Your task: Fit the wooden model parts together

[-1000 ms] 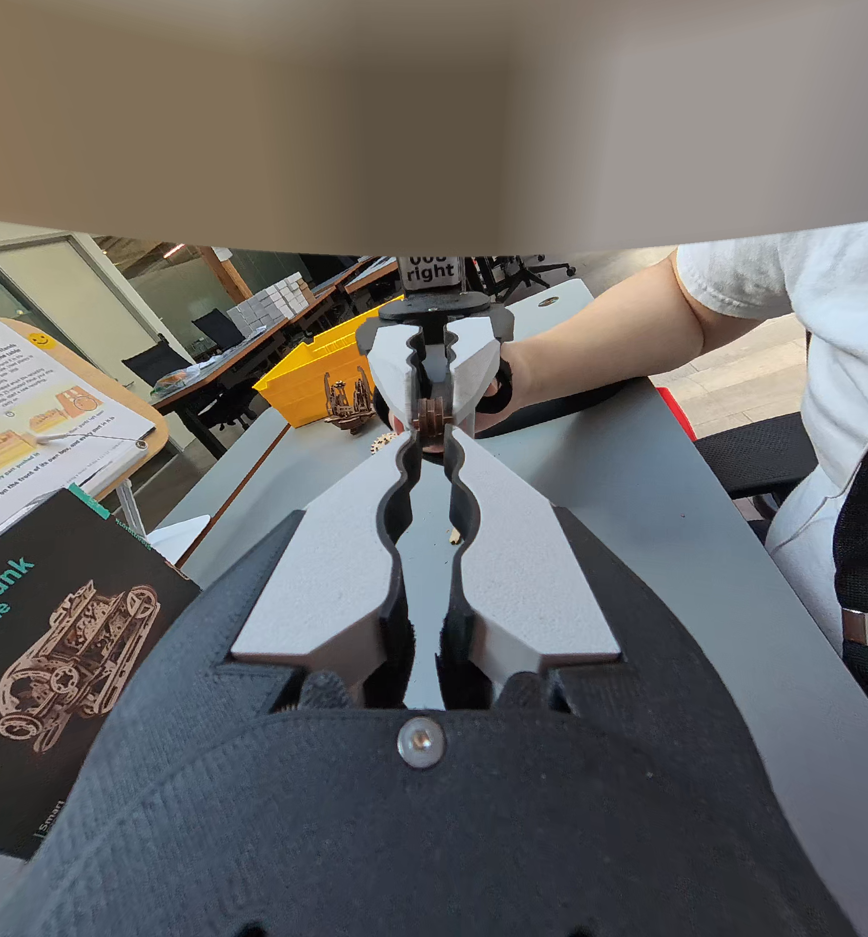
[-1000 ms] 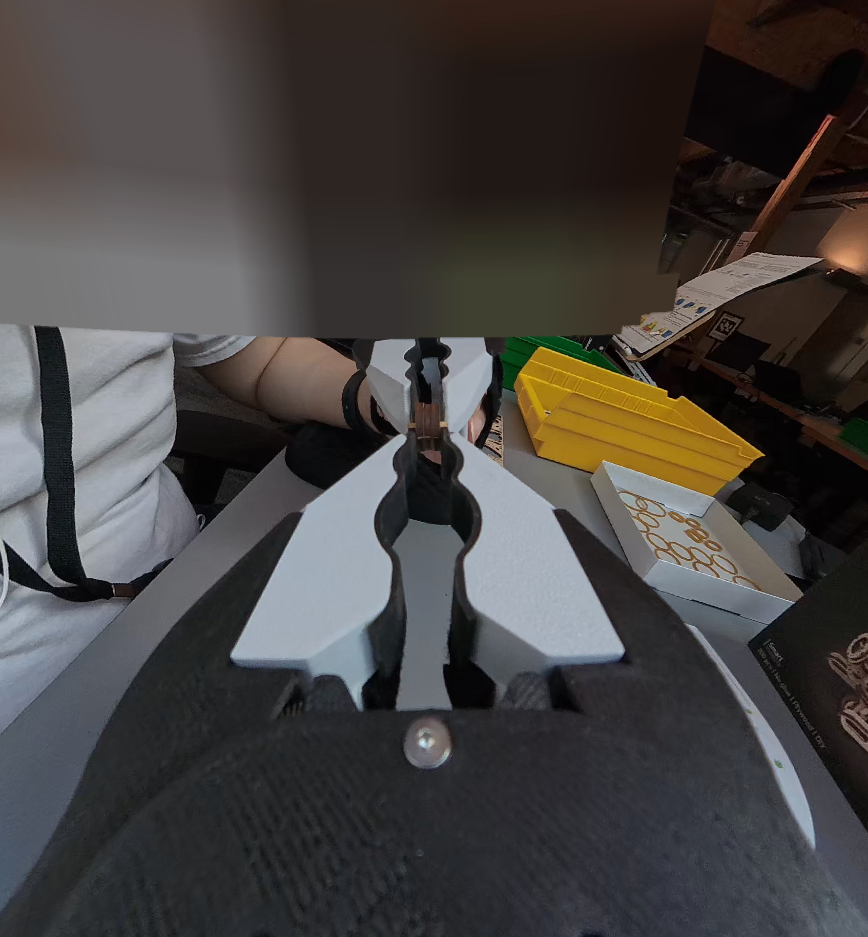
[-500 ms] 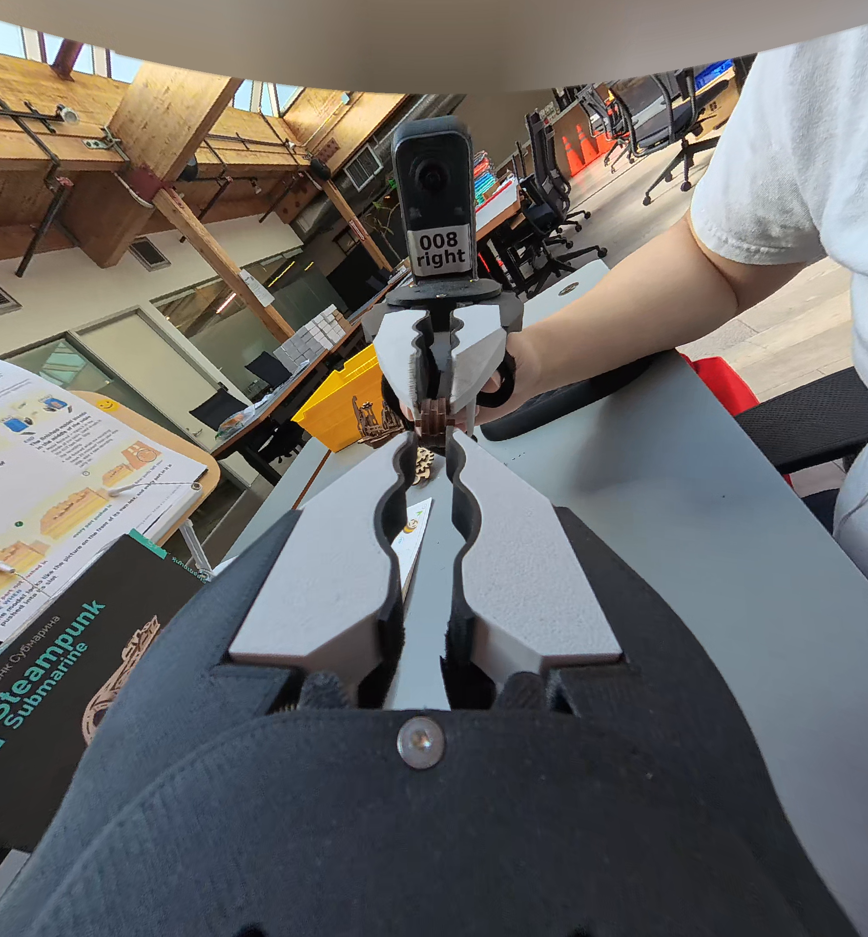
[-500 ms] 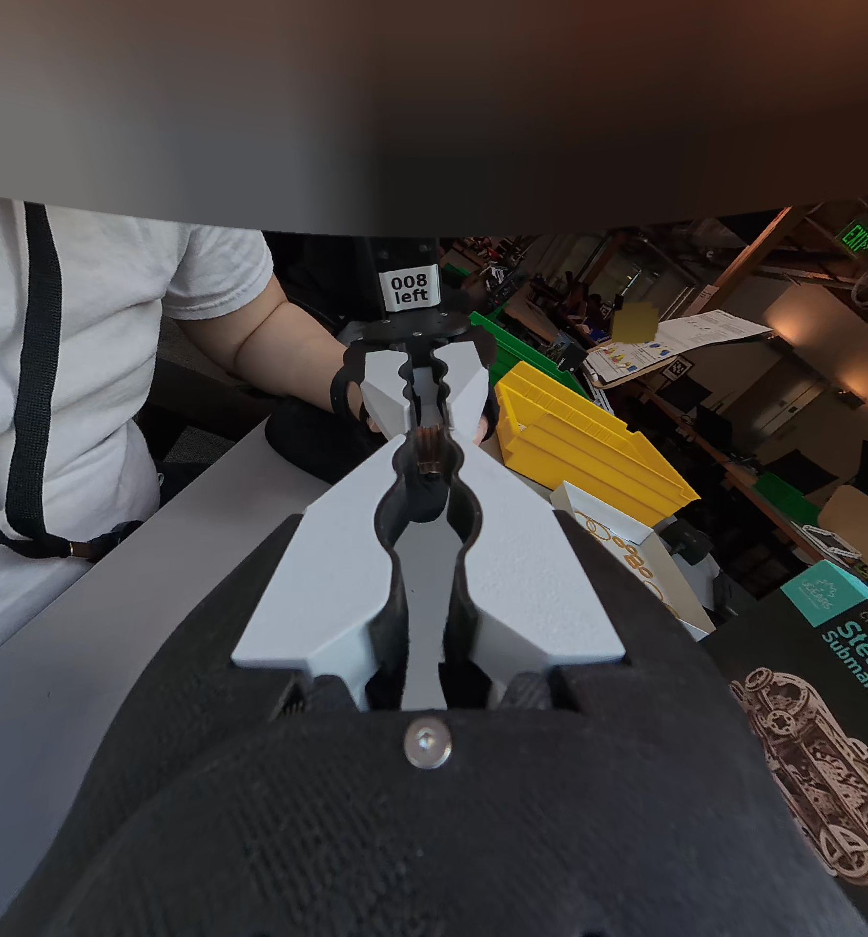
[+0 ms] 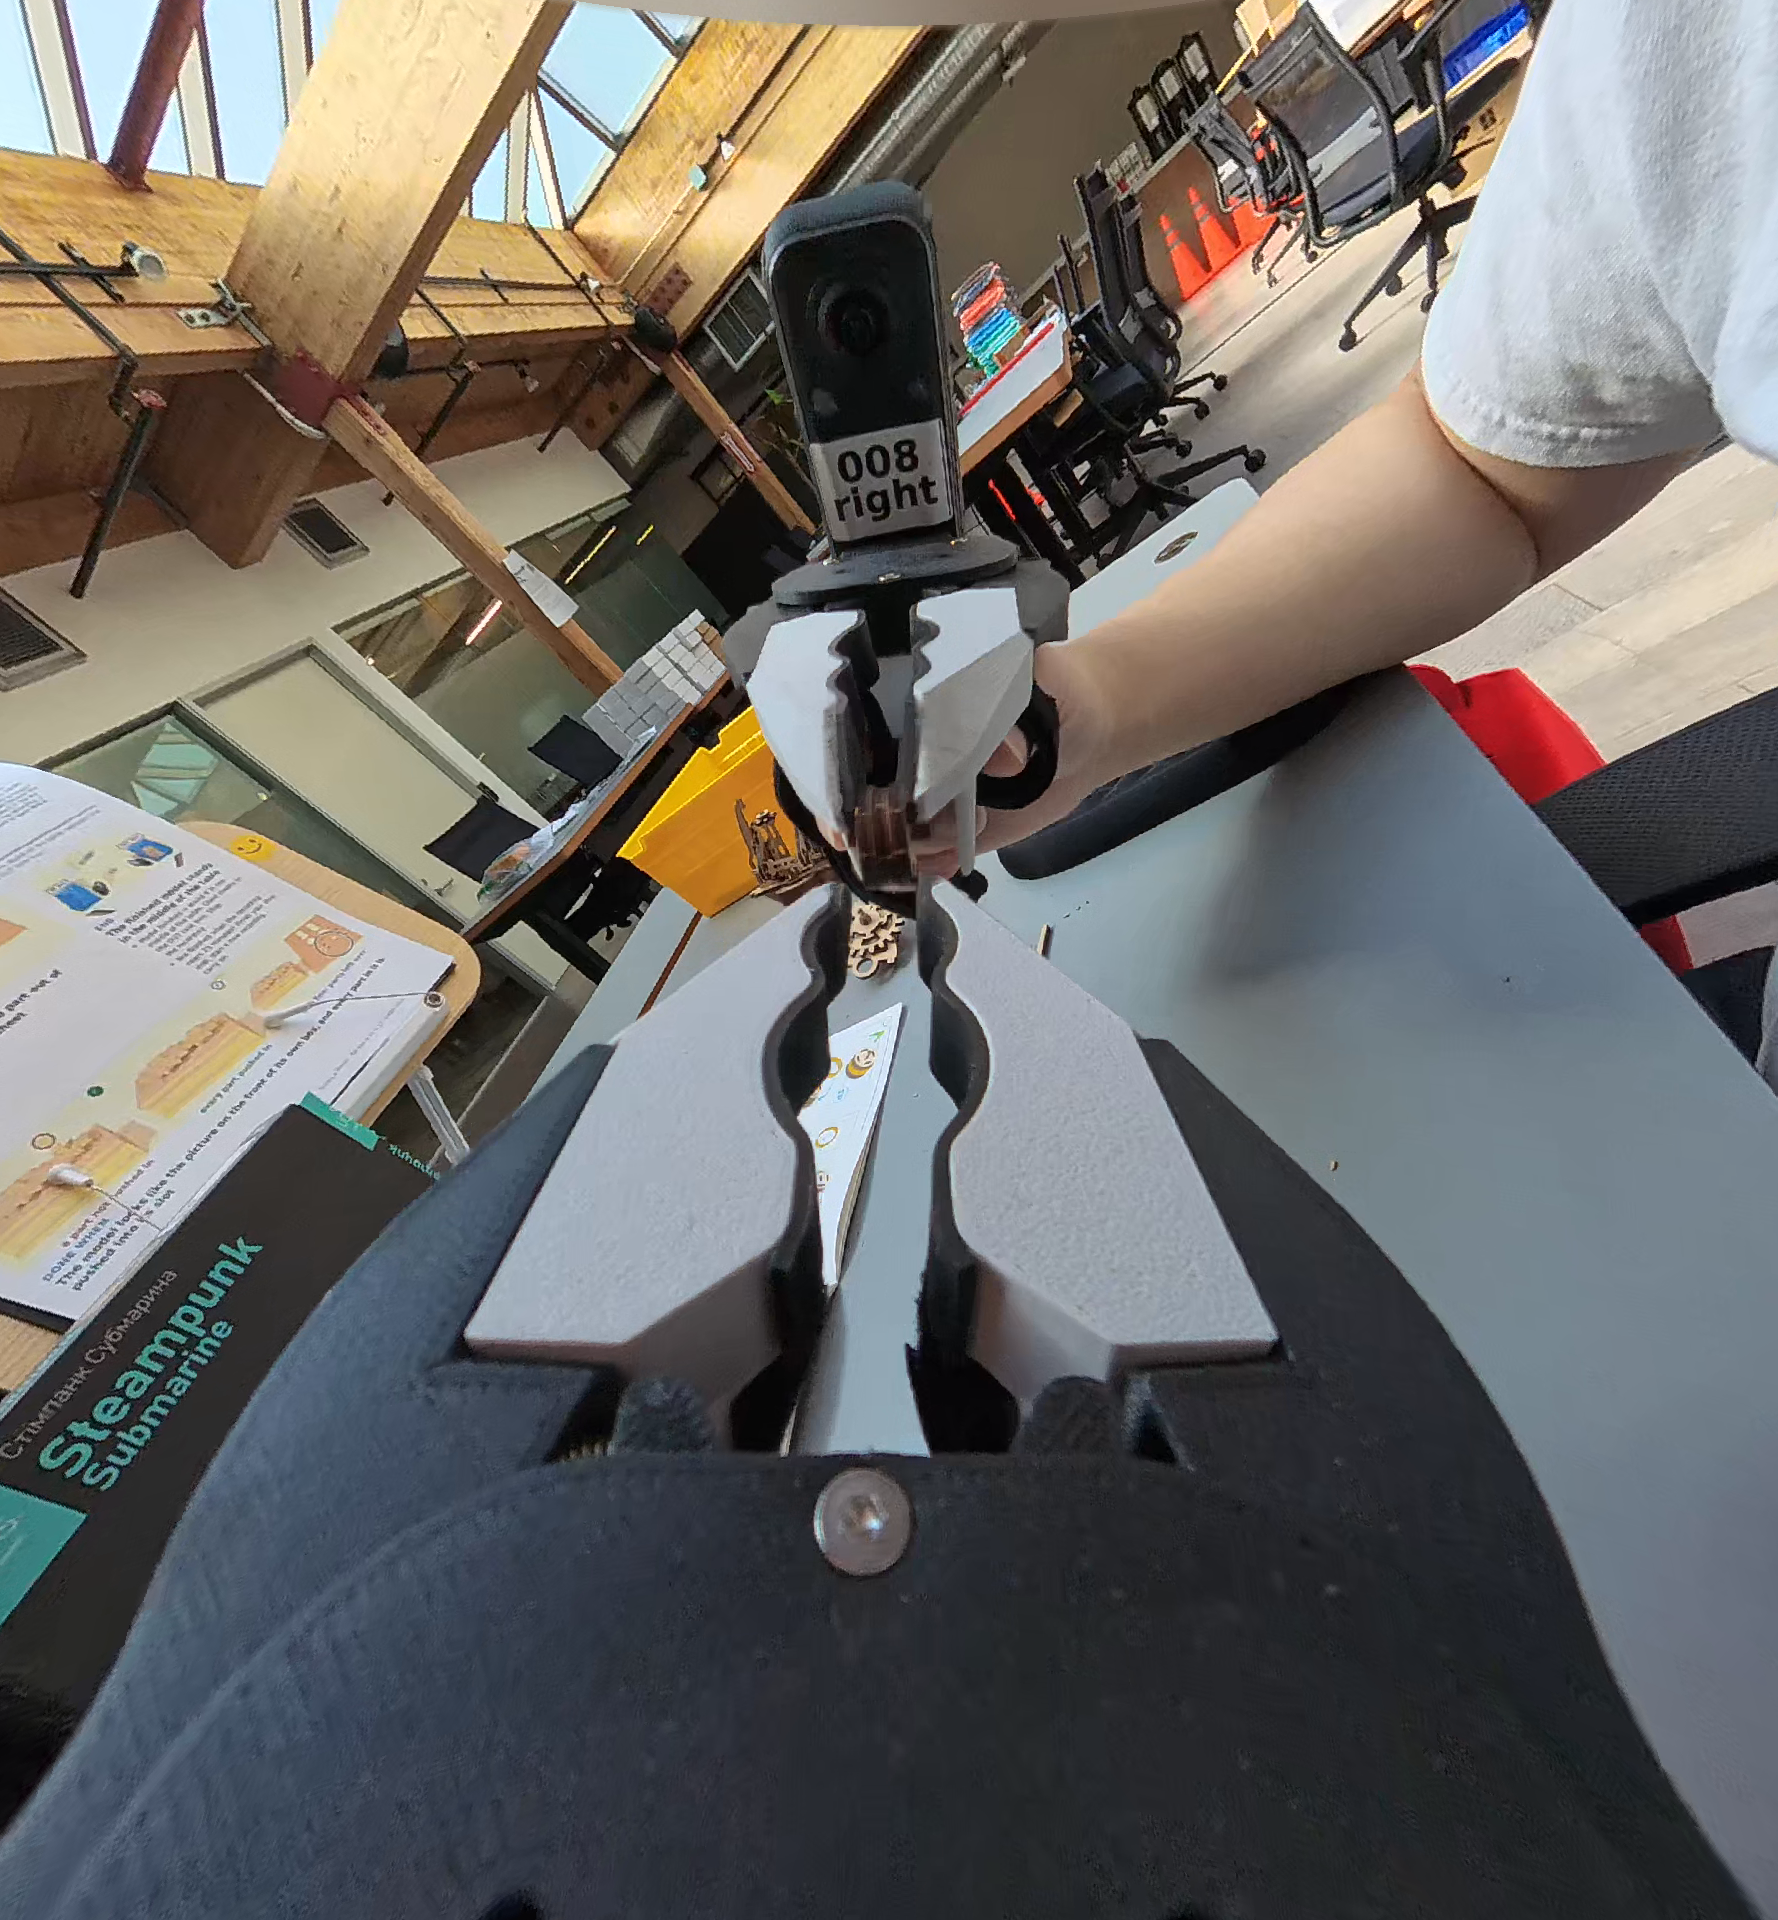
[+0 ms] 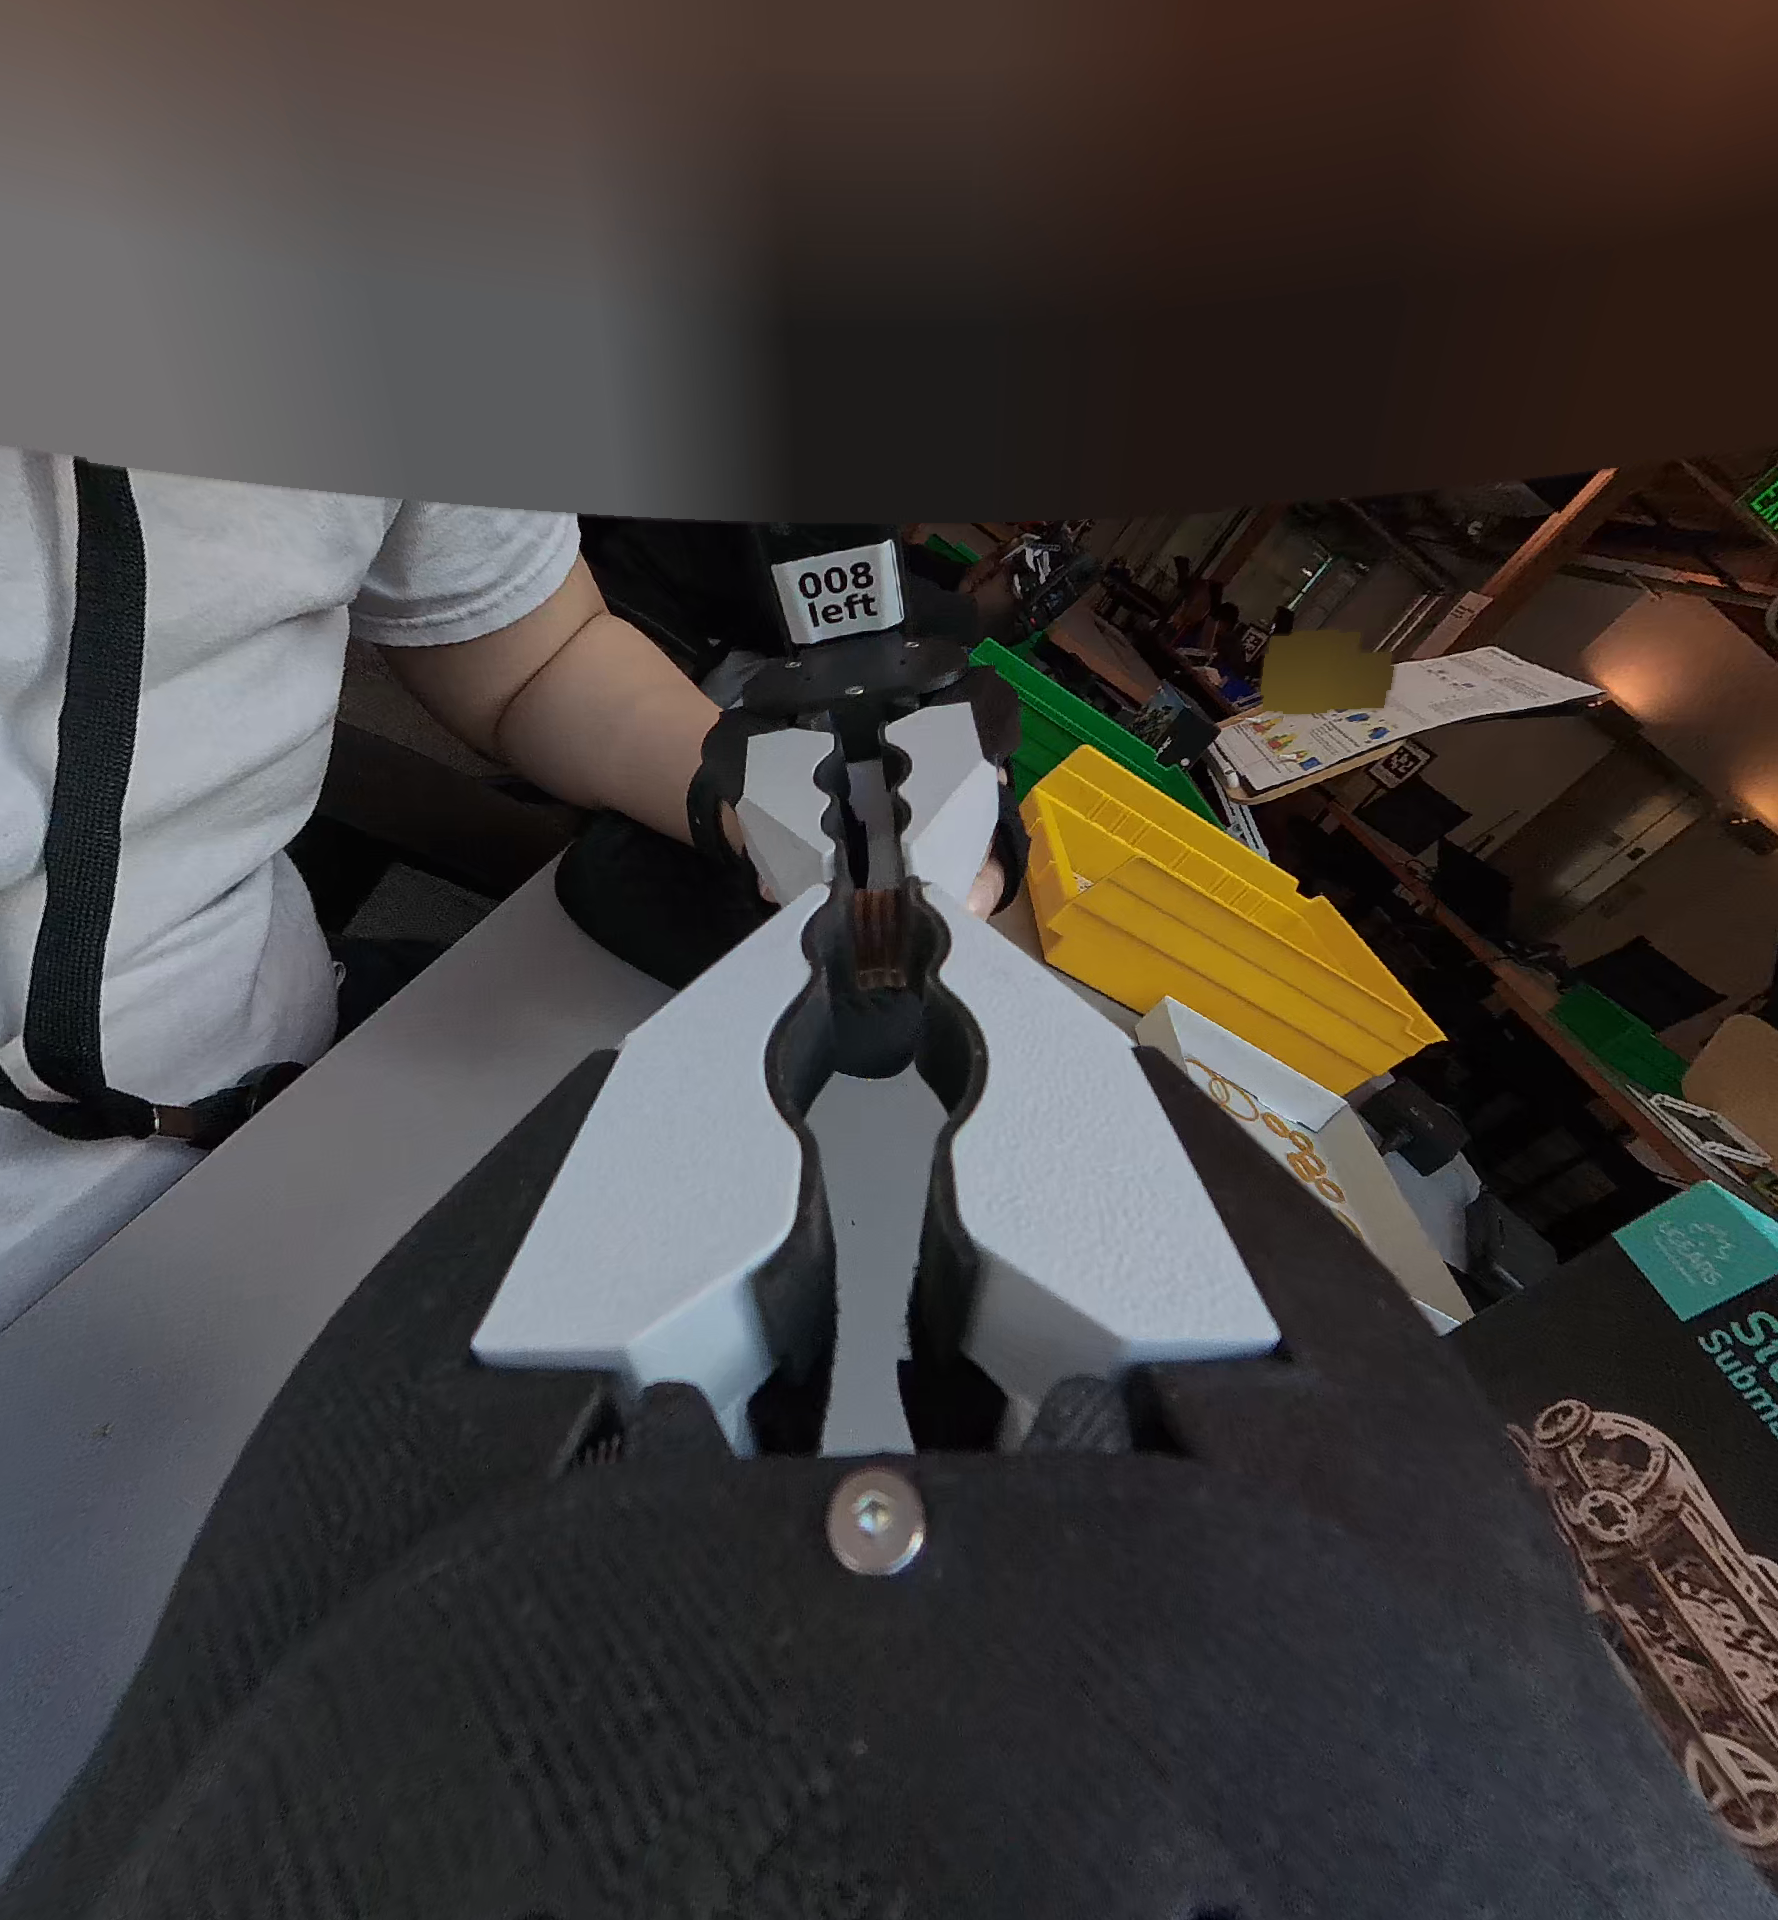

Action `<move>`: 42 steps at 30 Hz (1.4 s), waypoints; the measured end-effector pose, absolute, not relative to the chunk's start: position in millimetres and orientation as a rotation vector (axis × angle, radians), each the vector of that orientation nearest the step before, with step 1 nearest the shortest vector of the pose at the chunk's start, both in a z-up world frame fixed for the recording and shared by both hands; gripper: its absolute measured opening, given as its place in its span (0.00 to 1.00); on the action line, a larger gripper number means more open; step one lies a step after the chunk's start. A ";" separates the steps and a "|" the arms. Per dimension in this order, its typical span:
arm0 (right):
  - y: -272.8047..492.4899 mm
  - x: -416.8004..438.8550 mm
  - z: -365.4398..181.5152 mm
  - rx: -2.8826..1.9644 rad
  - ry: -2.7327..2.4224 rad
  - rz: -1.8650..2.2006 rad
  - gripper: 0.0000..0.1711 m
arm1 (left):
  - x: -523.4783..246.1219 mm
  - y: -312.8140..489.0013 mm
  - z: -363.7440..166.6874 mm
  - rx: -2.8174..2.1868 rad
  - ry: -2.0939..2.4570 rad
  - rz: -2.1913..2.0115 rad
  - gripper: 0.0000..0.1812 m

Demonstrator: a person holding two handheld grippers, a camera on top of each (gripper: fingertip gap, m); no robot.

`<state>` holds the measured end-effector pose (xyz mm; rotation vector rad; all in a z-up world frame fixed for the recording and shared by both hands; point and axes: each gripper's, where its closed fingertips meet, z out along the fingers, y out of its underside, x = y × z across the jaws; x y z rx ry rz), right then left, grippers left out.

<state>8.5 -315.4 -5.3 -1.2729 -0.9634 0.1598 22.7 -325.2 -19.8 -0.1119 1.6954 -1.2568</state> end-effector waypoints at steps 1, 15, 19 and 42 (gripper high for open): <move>-317.5 7.2 -2.8 -1.253 -0.951 0.195 0.04 | 26.1 -323.9 -22.1 -0.135 1.705 -1.246 0.09; -313.8 11.1 6.5 -1.237 -0.830 0.343 0.04 | 22.4 -324.0 -16.0 -0.176 1.696 -1.366 0.03; -315.1 12.3 8.1 -1.224 -0.813 0.403 0.04 | 25.4 -323.9 -13.0 -0.197 1.676 -1.347 0.04; -321.6 0.9 11.5 -1.091 -0.902 0.357 0.05 | 17.6 -330.7 -6.3 -0.140 1.642 -1.346 0.03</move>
